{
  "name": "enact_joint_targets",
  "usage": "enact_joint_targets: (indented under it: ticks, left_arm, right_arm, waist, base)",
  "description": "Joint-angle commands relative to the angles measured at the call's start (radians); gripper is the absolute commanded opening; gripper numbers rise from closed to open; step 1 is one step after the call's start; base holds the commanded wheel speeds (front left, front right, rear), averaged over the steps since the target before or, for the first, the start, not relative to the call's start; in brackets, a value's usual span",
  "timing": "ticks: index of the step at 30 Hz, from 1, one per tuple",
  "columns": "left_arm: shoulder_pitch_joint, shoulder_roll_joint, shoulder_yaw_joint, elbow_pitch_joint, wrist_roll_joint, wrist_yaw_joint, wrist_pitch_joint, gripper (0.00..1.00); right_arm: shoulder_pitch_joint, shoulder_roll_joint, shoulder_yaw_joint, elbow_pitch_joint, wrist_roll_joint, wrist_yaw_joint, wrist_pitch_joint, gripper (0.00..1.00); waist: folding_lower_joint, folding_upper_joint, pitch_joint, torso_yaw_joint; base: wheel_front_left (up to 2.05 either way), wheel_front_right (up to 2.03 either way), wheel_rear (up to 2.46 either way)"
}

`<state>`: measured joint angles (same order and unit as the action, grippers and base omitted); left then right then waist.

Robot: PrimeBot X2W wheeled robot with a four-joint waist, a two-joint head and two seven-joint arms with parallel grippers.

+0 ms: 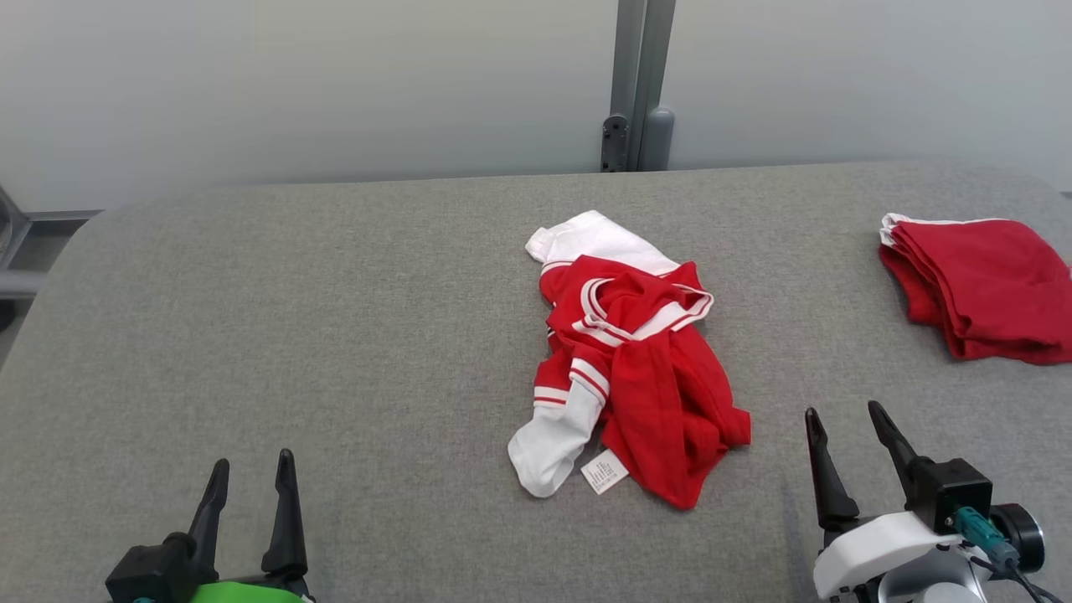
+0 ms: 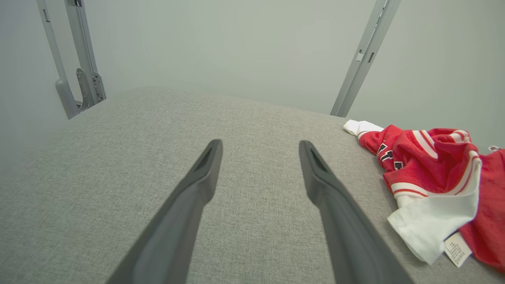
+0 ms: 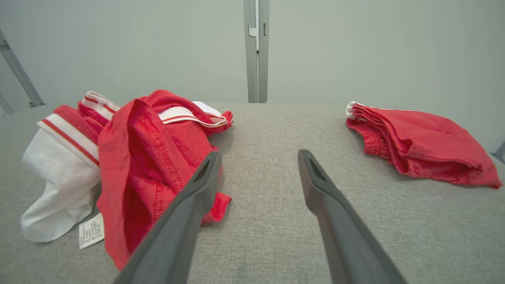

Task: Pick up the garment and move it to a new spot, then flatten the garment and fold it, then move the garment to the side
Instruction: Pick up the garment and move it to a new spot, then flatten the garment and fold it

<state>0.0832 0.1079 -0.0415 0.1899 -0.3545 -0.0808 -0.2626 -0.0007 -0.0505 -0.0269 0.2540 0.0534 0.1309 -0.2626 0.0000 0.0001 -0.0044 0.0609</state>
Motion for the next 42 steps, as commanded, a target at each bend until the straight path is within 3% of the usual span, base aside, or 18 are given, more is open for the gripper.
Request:
enact_joint_targets:
  ticks: [1,12,34,38,42]
  left_arm:
    - [-0.007,-0.004,0.009,0.001,0.017,-0.009,-0.003,1.0]
    - [-0.006,-0.033,0.057,0.016,0.052,-0.041,-0.003,1.0]
    - [-0.015,-0.045,0.068,0.03,0.069,-0.052,-0.003,1.0]
    - [-0.026,-0.042,0.045,0.022,0.071,-0.052,-0.003,1.0]
    - [-0.063,-0.042,-0.046,0.012,0.045,-0.052,-0.003,1.0]
  right_arm:
    - [0.014,-0.001,0.005,-0.002,0.009,0.0,-0.003,1.0]
    - [0.017,-0.001,0.013,-0.003,0.029,0.0,-0.003,1.0]
    - [0.005,-0.001,0.026,0.004,0.032,0.0,-0.003,1.0]
    - [0.002,-0.001,0.027,0.001,0.033,0.0,-0.003,1.0]
    - [-0.006,-0.001,0.026,-0.001,0.034,0.0,-0.003,1.0]
  waist:
    - [0.0,-0.0001,0.003,-0.017]
    - [0.0,-0.0001,0.0,-0.054]
    - [0.0,-0.0001,-0.006,-0.074]
    - [0.0,-0.0001,-0.002,-0.082]
    - [0.0,-0.0001,0.007,-0.087]
  base:
    - [0.0,0.0,0.0]
    - [0.0,0.0,0.0]
    - [0.0,0.0,0.0]
    - [0.0,0.0,0.0]
    - [0.0,0.0,0.0]
